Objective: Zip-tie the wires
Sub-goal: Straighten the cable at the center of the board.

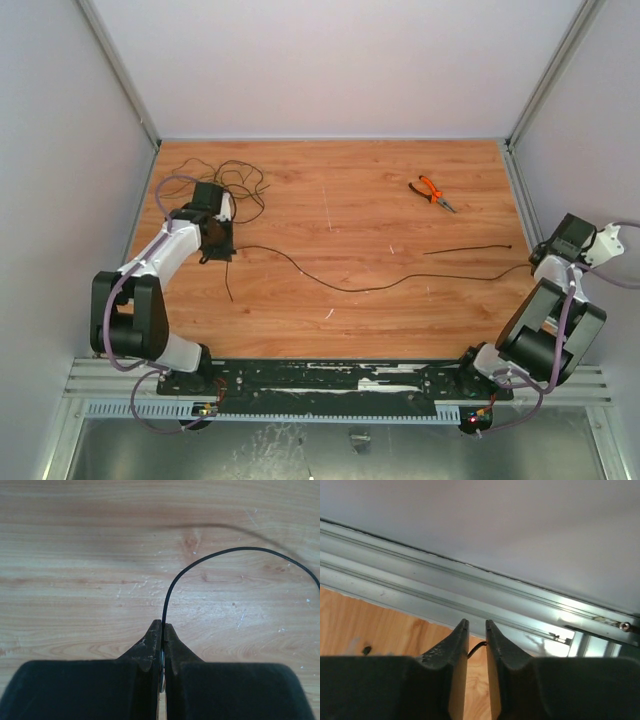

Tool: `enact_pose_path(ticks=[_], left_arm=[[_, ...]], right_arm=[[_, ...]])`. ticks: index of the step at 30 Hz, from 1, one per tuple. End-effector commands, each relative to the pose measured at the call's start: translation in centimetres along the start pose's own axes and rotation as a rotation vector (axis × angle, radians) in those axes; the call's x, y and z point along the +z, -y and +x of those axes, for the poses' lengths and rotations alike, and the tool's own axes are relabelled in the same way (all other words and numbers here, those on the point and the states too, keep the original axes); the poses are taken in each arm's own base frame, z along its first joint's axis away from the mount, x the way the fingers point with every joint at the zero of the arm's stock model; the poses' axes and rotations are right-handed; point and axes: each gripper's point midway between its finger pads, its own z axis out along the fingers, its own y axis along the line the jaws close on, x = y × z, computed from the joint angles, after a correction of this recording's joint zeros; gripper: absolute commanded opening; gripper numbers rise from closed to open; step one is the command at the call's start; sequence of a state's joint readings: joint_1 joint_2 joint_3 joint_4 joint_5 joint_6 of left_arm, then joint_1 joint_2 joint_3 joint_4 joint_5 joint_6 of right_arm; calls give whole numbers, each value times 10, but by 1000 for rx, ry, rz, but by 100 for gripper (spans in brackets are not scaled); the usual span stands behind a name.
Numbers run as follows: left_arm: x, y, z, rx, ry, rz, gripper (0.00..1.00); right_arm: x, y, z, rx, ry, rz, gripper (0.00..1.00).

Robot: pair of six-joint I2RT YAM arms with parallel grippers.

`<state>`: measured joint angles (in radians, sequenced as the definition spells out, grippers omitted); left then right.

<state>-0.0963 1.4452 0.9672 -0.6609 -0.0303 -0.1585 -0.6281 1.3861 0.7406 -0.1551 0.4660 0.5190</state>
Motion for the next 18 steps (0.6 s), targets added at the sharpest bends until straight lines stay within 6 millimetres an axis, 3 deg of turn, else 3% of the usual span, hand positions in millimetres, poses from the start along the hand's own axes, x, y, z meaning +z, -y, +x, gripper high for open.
enact_pose_path(ticks=[1, 11, 15, 18], left_arm=[[11, 5, 5, 10, -10, 0, 0], [17, 14, 7, 16, -15, 28, 0], [17, 14, 7, 19, -14, 26, 6], [18, 13, 8, 20, -19, 22, 20]], right_arm=[[-13, -21, -20, 44, 48, -104, 26], [-51, -50, -51, 24, 99, -252, 80], [-57, -57, -57, 18, 91, -287, 91], [-68, -69, -59, 22, 84, -362, 96]])
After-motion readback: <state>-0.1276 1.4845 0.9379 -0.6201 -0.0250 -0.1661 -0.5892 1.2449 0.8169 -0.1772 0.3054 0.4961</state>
